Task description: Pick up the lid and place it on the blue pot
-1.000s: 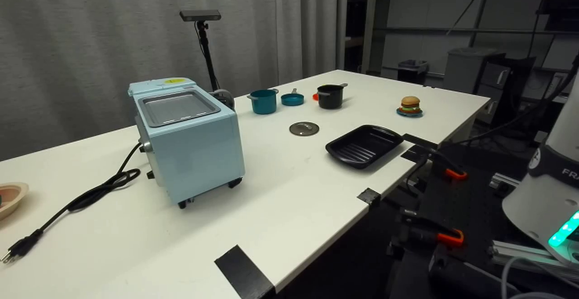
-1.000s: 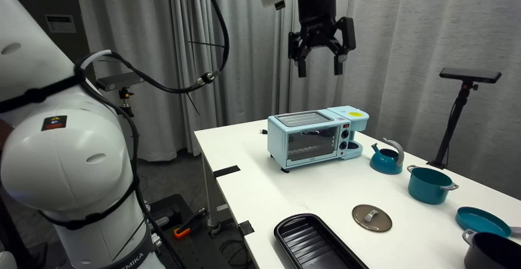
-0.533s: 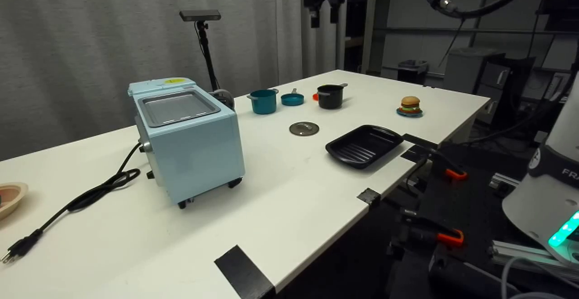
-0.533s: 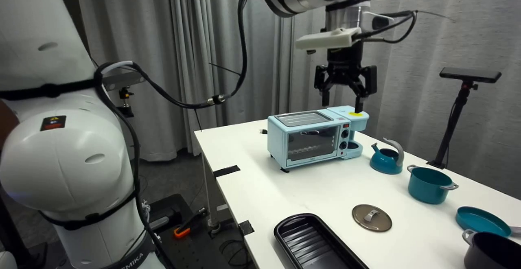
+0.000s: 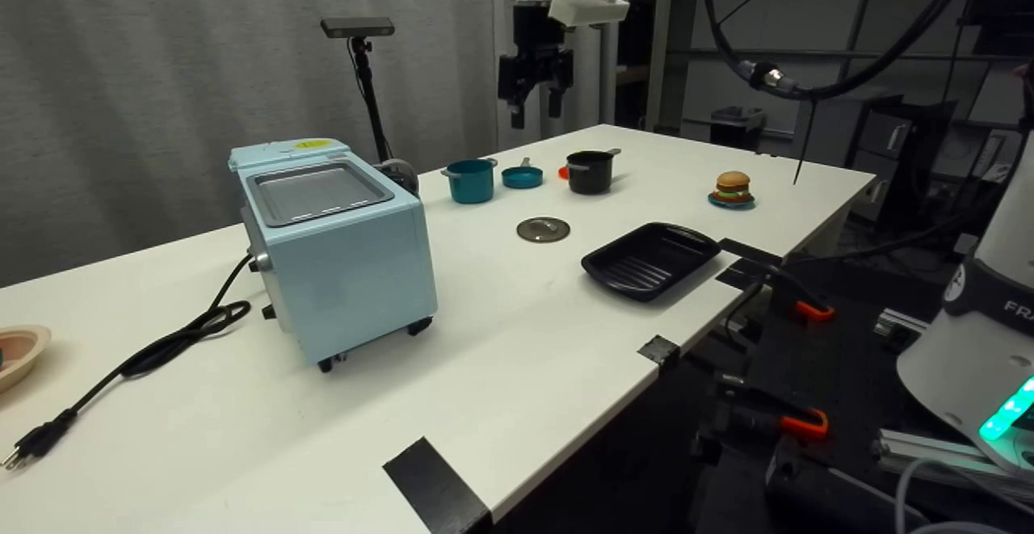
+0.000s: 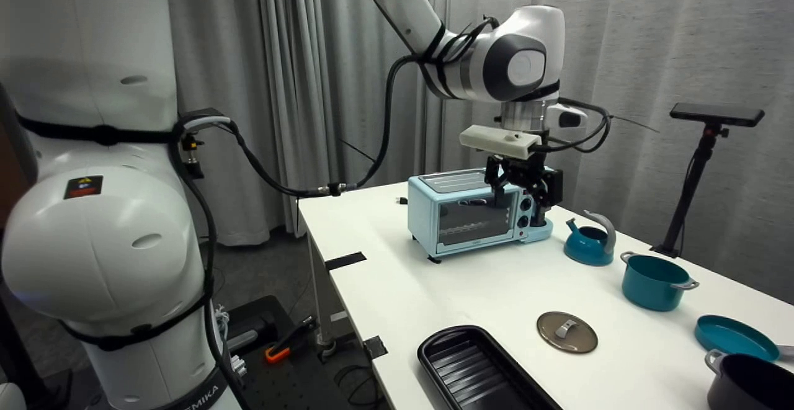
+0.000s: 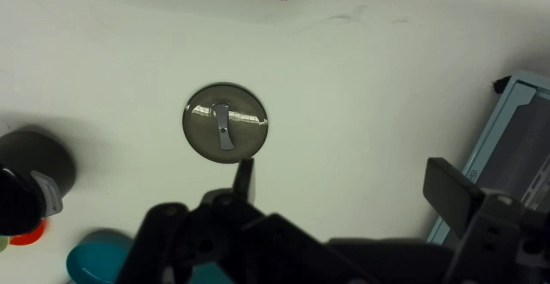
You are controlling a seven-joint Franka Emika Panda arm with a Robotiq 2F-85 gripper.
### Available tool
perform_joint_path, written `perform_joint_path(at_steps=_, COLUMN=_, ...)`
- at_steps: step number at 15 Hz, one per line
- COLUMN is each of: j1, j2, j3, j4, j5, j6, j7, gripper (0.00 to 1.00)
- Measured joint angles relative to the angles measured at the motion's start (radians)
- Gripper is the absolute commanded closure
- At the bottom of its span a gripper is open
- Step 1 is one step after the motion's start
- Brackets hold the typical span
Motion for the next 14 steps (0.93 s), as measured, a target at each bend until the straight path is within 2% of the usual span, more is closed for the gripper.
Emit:
perform_joint_path(at_steps=8, j1=-0.003, j2=0.213, j3=0.009, j4=0.122, j5=0.004, j6=0.040, j7=0.046, gripper=0.00)
perform_joint_path(at_steps=14, j1=-0.012, j2=0.305, j3=-0.026, j4=0.168, j5=-0.007, j6=0.041, j7=0.064, gripper=0.00)
